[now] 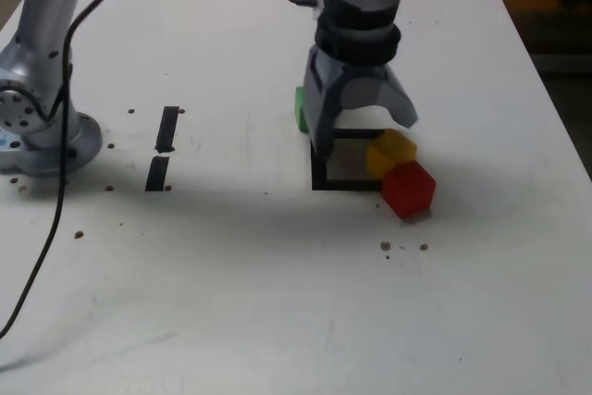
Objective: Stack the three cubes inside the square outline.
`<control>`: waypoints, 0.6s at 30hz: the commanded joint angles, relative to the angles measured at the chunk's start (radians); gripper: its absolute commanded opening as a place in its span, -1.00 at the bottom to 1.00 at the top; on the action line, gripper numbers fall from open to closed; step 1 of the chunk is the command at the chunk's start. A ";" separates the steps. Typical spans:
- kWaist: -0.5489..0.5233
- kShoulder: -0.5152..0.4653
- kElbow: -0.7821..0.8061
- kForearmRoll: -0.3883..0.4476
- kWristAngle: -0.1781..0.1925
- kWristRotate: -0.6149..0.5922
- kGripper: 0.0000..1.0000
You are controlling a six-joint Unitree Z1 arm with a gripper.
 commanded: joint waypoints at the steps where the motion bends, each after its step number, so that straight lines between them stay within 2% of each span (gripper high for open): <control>1: 0.009 -0.026 0.004 0.023 0.014 0.001 0.97; 10: -0.008 -0.057 -0.042 0.017 0.040 0.004 0.97; 13: -0.030 -0.052 -0.079 0.011 0.033 0.000 0.97; 18: -0.051 -0.015 -0.123 0.008 -0.001 -0.009 0.99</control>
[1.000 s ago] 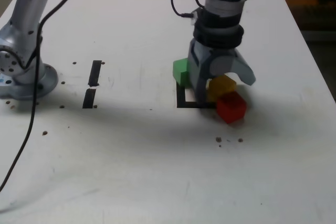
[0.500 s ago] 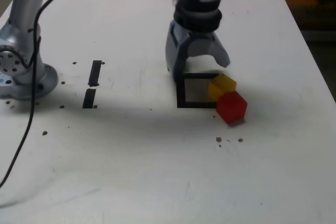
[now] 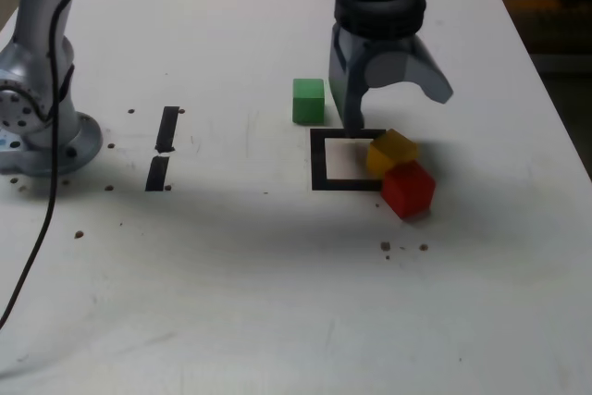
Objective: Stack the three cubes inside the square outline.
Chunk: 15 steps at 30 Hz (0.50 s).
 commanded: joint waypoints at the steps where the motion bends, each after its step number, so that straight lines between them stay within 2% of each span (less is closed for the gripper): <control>1: -0.006 0.015 -0.004 -0.001 -0.009 -0.004 0.99; 15: -0.008 0.069 -0.007 -0.002 -0.074 -0.014 1.00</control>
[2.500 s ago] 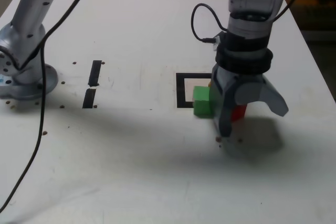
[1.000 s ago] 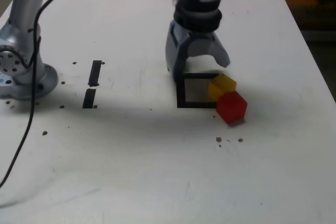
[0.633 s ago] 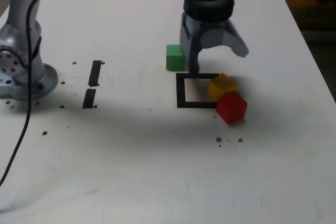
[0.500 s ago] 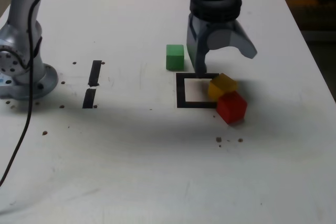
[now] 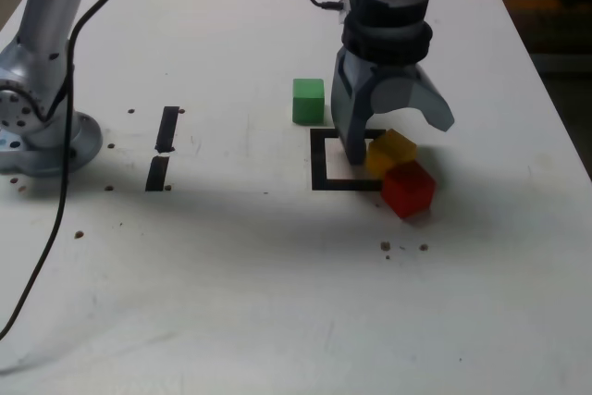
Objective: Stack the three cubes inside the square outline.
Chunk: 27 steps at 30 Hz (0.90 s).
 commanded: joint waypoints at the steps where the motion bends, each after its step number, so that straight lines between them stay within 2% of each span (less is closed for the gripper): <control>1: 0.000 0.013 -0.008 -0.001 -0.011 0.000 1.00; 8: 0.000 0.033 -0.017 0.000 -0.020 0.000 0.96; 14: 0.000 0.043 -0.016 0.001 -0.024 0.000 0.84; 27: 0.000 0.043 -0.001 -0.023 -0.024 -0.004 0.21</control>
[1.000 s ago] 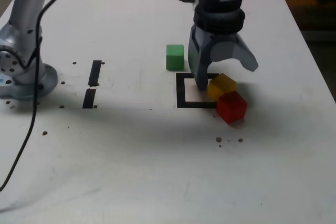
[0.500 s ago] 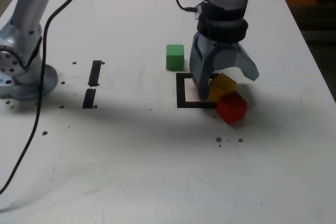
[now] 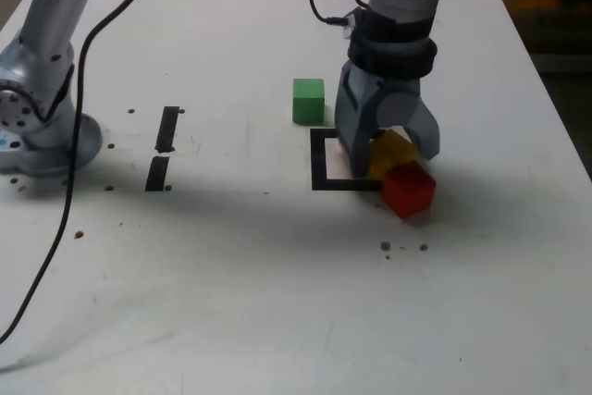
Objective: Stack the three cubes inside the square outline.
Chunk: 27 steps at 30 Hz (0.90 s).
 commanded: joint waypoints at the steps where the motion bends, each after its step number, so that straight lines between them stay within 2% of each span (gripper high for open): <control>1: 0.000 0.002 0.004 -0.005 -0.001 -0.001 0.17; 8: 0.000 -0.002 0.004 -0.044 0.016 -0.001 -0.04; 15: 0.000 -0.016 -0.002 -0.052 0.067 -0.013 -0.22; 21: 0.005 -0.042 -0.010 -0.041 0.125 -0.032 -0.27; 27: 0.040 -0.069 -0.010 -0.024 0.159 -0.008 -0.27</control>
